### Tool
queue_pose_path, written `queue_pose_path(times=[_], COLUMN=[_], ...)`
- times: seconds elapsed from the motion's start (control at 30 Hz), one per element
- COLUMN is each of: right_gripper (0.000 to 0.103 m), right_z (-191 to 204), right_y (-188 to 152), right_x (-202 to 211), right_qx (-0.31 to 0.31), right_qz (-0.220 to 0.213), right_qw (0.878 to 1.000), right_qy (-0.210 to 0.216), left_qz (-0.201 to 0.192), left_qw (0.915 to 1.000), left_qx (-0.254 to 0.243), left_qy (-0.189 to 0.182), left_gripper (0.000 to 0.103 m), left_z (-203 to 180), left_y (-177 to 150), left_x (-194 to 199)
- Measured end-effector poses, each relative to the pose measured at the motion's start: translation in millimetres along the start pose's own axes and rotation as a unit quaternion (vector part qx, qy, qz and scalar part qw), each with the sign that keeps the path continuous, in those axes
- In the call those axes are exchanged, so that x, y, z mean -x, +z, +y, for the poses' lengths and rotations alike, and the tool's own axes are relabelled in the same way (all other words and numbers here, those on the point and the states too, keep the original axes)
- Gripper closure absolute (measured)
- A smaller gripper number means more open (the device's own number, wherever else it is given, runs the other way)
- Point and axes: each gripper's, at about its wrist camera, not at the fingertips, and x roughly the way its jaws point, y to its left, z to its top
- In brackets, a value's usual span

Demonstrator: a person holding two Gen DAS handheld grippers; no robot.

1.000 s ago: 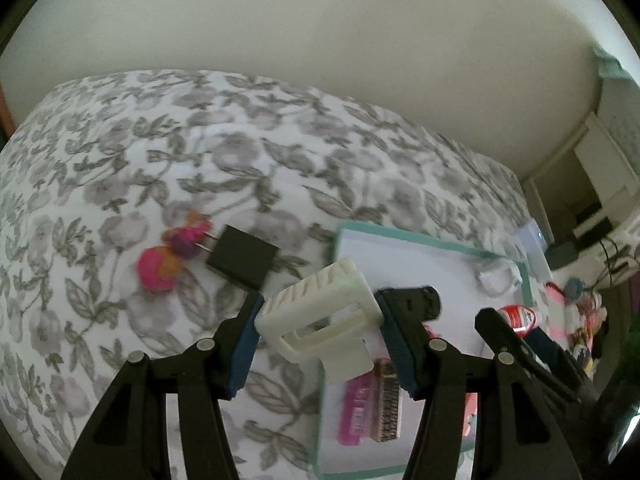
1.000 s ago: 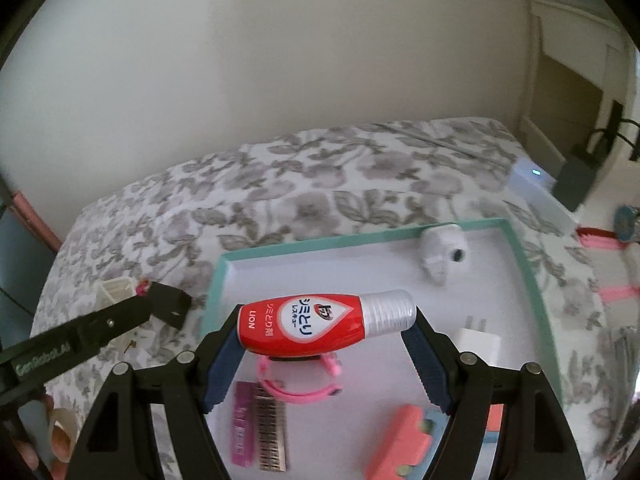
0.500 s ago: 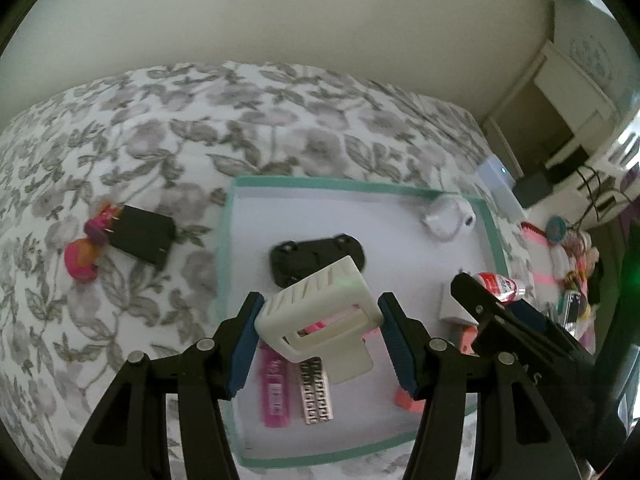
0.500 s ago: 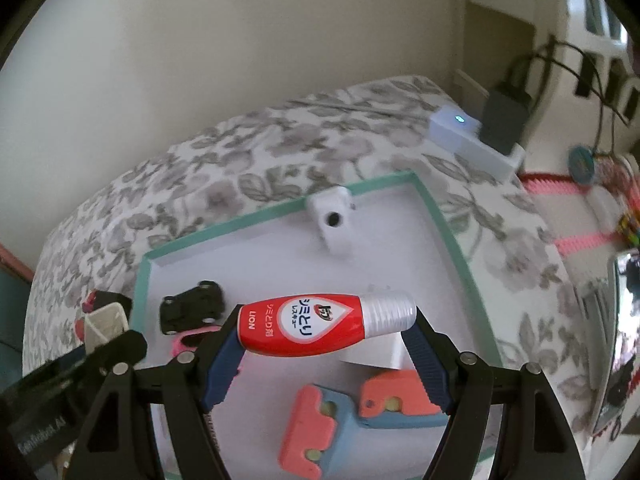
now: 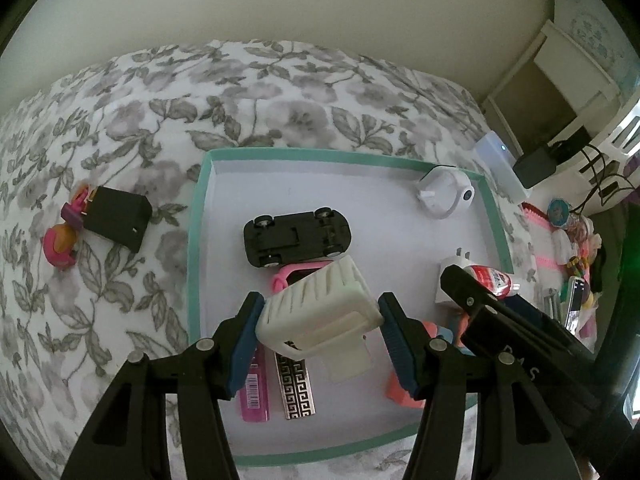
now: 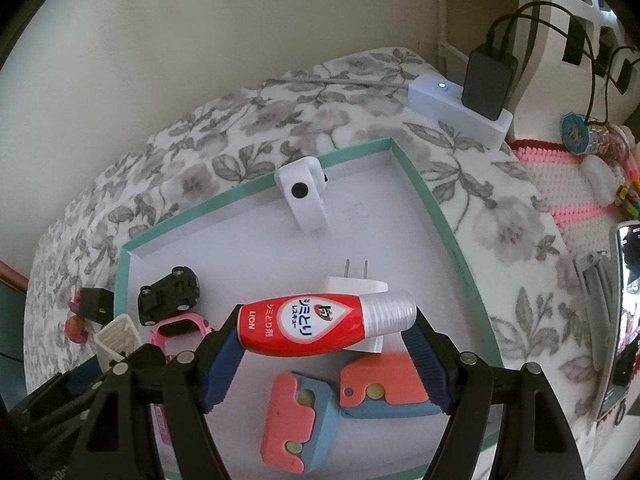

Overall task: Organize rigid objects
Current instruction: 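Carry the red tube and white frame into the tray and open both tools, then move both tools back toward the doll and black box beside the tray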

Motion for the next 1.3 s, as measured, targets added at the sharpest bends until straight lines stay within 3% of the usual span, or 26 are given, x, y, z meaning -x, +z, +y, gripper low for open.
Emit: queue_pose_path(times=[0.4,0.57,1.0,1.07,1.13,1.2,1.3], right_gripper=[0.022,0.015,0.015,0.015,0.010,0.001,0.000], right_z=[3.5,6.0,17.7,22.9,27.8,33.2,40.5], right_y=[1.1,2.9,0.6,-0.7,-1.7,-3.1,-4.5], right_x=[0.2,5.2,1.9,1.6,1.5,1.8,1.5], right_qx=[0.007,0.013,0.036,0.046,0.054,0.063,0.077], right_qz=[-0.005,-0.020,-0.021,-0.022,-0.024,-0.028,-0.030], right_qw=[1.000,1.000,0.999,0.999,0.998,0.998,0.997], right_qy=[-0.002,-0.002,-0.004,-0.003,-0.004,-0.005,-0.008], left_qz=[-0.001,-0.006,-0.029,-0.034,-0.039,-0.044,-0.052], left_qw=[0.9999,0.9996,0.9922,0.9899,0.9879,0.9852,0.9817], left_qx=[0.003,0.008,0.069,0.081,0.090,0.103,0.120], left_qy=[0.014,0.027,0.100,0.111,0.120,0.130,0.138], left_gripper=[0.036,0.035,0.033,0.029,0.017,0.016,0.016], left_z=[4.1,9.8,63.6,74.8,83.6,93.7,106.8], left_y=[2.6,4.6,9.2,8.8,8.2,7.6,7.5], left_x=[2.0,5.0,14.0,16.4,18.5,20.9,25.0])
